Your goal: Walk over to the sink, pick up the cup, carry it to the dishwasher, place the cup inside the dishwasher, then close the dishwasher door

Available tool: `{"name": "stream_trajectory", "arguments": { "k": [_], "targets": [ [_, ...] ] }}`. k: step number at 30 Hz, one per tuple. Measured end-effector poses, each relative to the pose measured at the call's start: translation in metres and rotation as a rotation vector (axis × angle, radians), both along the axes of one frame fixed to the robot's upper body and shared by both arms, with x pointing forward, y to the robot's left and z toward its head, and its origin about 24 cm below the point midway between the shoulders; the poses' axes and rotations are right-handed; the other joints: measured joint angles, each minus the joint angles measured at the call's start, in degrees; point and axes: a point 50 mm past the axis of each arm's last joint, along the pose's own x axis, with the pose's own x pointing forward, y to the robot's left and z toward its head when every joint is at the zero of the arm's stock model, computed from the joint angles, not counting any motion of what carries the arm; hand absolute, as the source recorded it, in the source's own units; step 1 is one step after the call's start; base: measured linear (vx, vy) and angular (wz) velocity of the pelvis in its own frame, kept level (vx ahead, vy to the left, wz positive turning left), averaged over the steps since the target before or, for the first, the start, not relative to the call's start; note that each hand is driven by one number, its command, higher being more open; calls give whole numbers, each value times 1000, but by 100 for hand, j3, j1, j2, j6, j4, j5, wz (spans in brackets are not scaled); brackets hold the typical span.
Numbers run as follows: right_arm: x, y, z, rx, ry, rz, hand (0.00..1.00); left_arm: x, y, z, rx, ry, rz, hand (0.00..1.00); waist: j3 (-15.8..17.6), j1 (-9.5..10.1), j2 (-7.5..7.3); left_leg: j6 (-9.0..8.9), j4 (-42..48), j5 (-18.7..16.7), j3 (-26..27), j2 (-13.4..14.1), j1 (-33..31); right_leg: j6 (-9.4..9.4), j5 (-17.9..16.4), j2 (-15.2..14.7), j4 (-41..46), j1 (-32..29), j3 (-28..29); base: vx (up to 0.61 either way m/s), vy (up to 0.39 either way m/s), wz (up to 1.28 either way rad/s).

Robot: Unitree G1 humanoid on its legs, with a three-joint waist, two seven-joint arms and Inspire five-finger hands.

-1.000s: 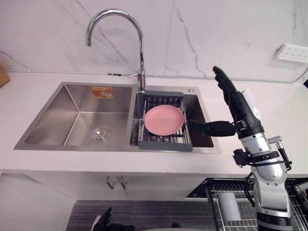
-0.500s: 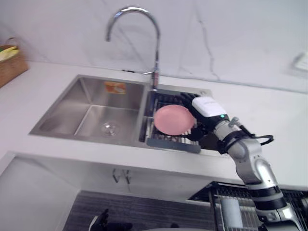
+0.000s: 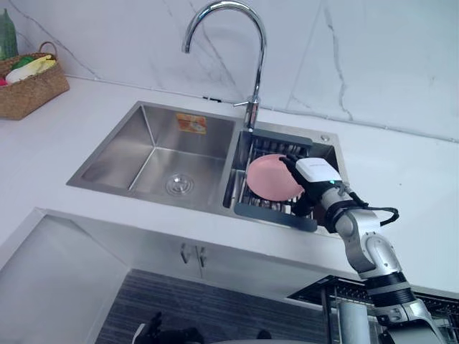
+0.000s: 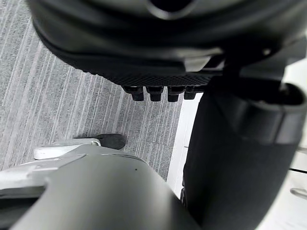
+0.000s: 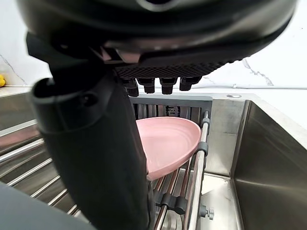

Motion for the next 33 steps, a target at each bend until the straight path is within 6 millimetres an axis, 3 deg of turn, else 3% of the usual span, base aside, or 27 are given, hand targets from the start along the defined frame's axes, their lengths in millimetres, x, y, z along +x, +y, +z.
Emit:
{"name": "stream_trajectory", "arguments": {
  "k": [12,13,23,33],
  "targets": [
    [0,2,4,-14,-5,9,100,2,0,1,-5,0,-1,100,42,-12,15,5,0,7,-2,-7,3,6,4,-8,21,2,-6,-3,-1,0],
    [0,2,4,-16,-5,10,0,3,-1,1,-10,2,-4,100,45,-12,20,5,1,7,-2,-9,4,7,5,-11,21,3,-6,0,0,0],
    [-2,12,-4,-3,-90,57,0,5,-2,1,-20,3,-4,100,74,-7,52,4,21,6,-1,-12,2,7,5,-20,22,14,-10,0,0,0],
    [-3,12,2,-11,-369,43,0,9,-5,3,-21,-11,-29,100,153,5,111,4,23,6,-51,-17,-2,8,4,-24,24,36,-64,0,0,0]
  ]
}}
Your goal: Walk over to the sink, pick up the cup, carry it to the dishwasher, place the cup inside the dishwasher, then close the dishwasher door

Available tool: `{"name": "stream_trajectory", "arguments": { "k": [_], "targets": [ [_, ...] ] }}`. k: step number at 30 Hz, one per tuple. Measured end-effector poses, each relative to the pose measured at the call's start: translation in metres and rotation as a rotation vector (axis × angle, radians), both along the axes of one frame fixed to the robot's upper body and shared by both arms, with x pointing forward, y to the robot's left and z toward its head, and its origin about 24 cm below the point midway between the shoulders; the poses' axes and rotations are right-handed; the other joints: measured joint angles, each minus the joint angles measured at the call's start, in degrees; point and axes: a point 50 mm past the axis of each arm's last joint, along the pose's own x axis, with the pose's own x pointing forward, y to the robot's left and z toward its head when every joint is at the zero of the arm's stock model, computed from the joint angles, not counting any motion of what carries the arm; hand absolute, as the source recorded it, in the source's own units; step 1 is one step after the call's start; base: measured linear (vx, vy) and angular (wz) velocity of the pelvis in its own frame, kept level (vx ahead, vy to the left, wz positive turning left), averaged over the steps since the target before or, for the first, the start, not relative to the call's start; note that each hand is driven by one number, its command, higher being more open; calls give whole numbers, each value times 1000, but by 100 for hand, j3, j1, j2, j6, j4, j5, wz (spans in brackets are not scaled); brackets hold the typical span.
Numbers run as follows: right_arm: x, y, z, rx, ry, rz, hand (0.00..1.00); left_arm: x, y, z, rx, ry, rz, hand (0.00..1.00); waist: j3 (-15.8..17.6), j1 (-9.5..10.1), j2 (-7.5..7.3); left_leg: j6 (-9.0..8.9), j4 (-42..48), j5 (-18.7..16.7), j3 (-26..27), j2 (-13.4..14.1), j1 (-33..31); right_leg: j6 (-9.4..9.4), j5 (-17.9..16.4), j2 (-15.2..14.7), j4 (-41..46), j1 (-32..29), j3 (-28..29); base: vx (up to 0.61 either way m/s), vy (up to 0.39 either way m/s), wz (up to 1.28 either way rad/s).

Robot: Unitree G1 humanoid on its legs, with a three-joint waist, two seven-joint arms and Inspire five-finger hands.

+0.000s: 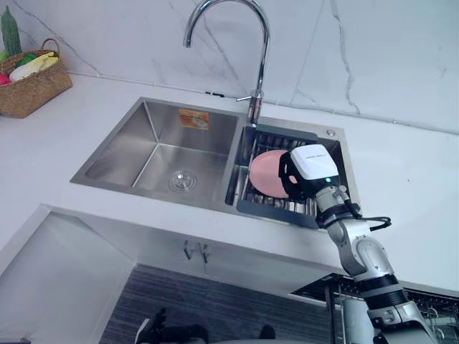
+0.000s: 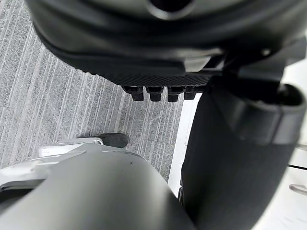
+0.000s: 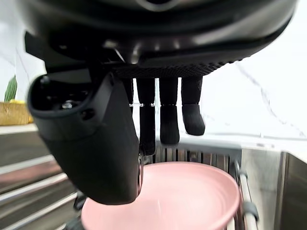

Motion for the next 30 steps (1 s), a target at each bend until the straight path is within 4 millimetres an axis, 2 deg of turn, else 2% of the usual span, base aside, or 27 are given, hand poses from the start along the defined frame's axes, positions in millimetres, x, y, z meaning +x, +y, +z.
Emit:
{"name": "stream_trajectory", "arguments": {
  "k": [8,9,15,19,23,24,30],
  "targets": [
    [2,-12,-7,38,-11,-71,0,1,-1,1,1,-5,-11,100,8,-4,16,6,8,4,-43,-9,-22,1,-1,-6,2,0,-31,0,0,0],
    [2,-13,-6,66,-9,-75,100,1,-1,1,1,-6,-11,100,9,-4,16,7,11,5,-45,-9,-22,1,-1,-6,2,2,-32,0,0,0],
    [1,-30,5,254,19,-136,100,2,-2,1,-1,-9,-9,100,26,-6,52,10,37,7,-76,-23,-27,6,2,-23,2,23,-37,-12,1,2],
    [-9,-42,9,408,92,-152,100,-1,-2,0,-2,-4,-5,100,6,-26,86,10,47,6,-79,-21,-27,6,3,-22,2,29,-36,0,0,0],
    [-18,-48,8,476,173,-142,100,-3,-3,1,2,-5,-1,100,3,-68,105,9,59,6,-75,-19,-8,6,2,-22,2,58,-31,0,0,0],
    [-30,-46,30,591,158,-45,100,-5,-5,1,-45,-30,121,100,-8,-44,161,18,-78,1,24,2,211,-6,-4,0,6,186,33,0,0,0],
    [-31,-46,30,600,164,-36,100,-5,-5,1,-44,-29,122,100,-12,-46,154,17,-79,0,41,4,224,-6,-4,-1,7,194,49,-6,-1,-1]
  ]
}}
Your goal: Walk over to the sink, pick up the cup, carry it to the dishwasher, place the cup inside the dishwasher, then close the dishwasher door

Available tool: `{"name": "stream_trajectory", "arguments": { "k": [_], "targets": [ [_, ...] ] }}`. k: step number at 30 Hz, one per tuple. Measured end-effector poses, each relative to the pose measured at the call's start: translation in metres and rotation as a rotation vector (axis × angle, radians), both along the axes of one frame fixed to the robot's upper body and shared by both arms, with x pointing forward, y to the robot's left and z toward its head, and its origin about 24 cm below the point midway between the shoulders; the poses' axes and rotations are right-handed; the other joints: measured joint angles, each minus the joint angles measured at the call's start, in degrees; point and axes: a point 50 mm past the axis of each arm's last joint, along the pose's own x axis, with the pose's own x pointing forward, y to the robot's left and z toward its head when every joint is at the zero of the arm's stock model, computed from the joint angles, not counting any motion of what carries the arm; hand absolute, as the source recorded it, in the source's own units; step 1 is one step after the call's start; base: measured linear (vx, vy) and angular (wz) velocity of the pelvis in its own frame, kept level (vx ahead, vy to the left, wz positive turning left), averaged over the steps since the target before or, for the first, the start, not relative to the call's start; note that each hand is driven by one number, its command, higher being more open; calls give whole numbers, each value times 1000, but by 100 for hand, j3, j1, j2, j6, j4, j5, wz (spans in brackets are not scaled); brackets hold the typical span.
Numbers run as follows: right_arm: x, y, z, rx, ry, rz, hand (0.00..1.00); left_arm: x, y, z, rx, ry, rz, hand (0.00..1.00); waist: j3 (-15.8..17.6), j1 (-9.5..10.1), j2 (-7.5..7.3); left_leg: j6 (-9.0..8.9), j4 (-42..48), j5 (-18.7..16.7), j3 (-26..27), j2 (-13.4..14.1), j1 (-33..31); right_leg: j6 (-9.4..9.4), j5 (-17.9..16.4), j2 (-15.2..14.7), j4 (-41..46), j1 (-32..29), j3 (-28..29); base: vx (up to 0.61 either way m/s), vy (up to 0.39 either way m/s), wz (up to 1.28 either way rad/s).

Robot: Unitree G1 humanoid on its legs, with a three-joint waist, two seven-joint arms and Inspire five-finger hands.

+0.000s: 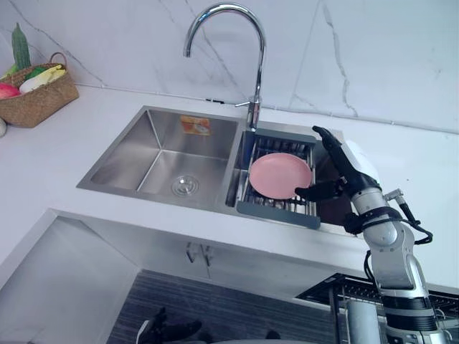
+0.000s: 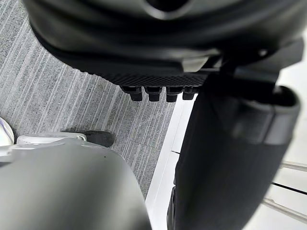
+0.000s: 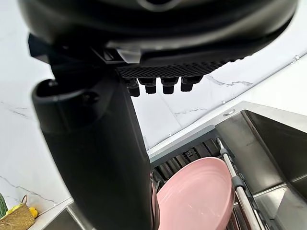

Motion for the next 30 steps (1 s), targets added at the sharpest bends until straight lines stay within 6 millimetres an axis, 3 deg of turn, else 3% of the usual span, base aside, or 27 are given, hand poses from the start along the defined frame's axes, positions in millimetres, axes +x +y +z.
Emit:
{"name": "stream_trajectory", "arguments": {
  "k": [6,10,12,15,21,30],
  "targets": [
    [-10,10,16,24,-13,176,100,-5,3,-2,2,6,27,100,-35,-50,-43,-29,-112,-18,47,17,64,3,1,0,24,16,17,-26,-4,-3],
    [-21,24,39,-144,-65,357,100,-10,6,-4,9,23,52,100,-78,-51,-118,-33,-237,-20,119,49,147,11,-5,-2,96,14,-21,-1,0,1],
    [-24,32,43,-221,-73,435,100,-13,12,-3,29,30,57,100,-161,-30,-243,-53,-251,-4,121,53,147,12,-6,-4,98,17,-57,5,-1,6],
    [-23,40,39,-311,-55,455,100,-14,15,-4,34,39,62,100,-235,-5,-354,-53,-234,-1,49,40,148,12,-7,-17,100,56,-124,10,2,12],
    [-18,49,33,-454,-32,440,100,-19,17,-5,40,58,77,100,-249,20,-370,-54,-255,-2,-19,2,147,35,-27,-57,99,97,-231,-7,2,7],
    [-3,34,12,-516,72,308,100,-21,17,-5,45,66,58,100,-262,27,-373,-54,-260,-2,-61,2,134,38,-32,-60,100,110,-276,-7,-3,1]
  ]
}}
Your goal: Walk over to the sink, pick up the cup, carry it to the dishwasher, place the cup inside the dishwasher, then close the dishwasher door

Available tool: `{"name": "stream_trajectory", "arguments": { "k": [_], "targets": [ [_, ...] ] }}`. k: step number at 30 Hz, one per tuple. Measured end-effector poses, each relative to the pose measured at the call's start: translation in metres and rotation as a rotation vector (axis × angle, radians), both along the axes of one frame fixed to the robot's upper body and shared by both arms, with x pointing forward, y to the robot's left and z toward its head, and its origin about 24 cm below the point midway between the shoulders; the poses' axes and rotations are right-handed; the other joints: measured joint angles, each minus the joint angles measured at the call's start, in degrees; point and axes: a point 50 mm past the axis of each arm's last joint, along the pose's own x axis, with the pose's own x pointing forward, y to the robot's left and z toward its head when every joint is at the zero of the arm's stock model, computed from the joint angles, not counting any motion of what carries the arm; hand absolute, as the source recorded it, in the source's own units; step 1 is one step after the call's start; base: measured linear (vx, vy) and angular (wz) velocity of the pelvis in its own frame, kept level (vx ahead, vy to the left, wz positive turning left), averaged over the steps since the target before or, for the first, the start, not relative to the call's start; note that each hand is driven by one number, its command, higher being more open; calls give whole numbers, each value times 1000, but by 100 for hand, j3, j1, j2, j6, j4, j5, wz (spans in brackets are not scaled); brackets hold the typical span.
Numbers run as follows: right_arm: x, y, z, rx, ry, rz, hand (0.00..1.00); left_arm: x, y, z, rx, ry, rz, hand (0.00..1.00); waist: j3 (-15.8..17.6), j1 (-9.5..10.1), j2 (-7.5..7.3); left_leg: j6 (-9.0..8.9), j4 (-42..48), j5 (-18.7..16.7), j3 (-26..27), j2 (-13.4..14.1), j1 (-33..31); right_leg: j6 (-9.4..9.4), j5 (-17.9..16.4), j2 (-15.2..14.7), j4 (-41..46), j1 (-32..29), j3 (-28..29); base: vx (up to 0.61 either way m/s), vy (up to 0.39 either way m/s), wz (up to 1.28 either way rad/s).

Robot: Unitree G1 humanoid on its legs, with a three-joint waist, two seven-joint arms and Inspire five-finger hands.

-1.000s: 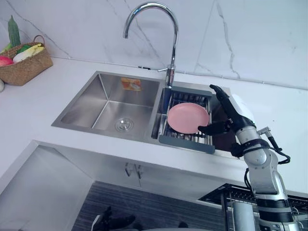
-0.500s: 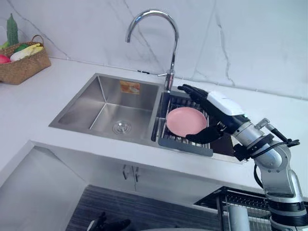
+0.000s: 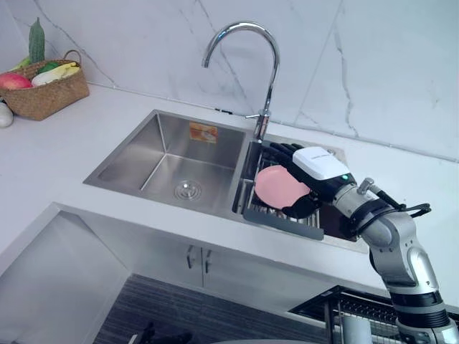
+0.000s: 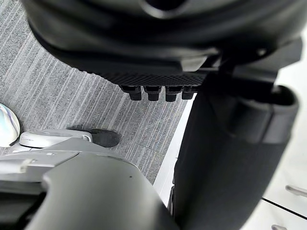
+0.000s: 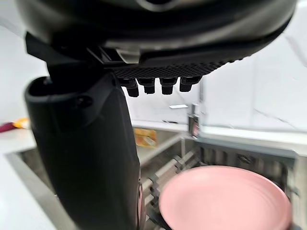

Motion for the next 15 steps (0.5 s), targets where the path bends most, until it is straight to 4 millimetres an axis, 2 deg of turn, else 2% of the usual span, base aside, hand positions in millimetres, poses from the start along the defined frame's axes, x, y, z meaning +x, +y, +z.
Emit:
{"name": "stream_trajectory", "arguments": {
  "k": [10,15],
  "targets": [
    [10,-20,-24,-28,21,-143,100,1,-1,0,7,0,-28,100,-137,-5,-2,14,4,79,-40,-20,-37,23,-16,-22,0,12,-76,-7,-6,5],
    [13,-26,-46,-71,98,-180,100,0,-1,0,9,4,-39,100,-138,-12,-3,-27,-4,92,-30,-52,-52,88,-65,-67,18,12,-83,-50,-11,2]
  ]
}}
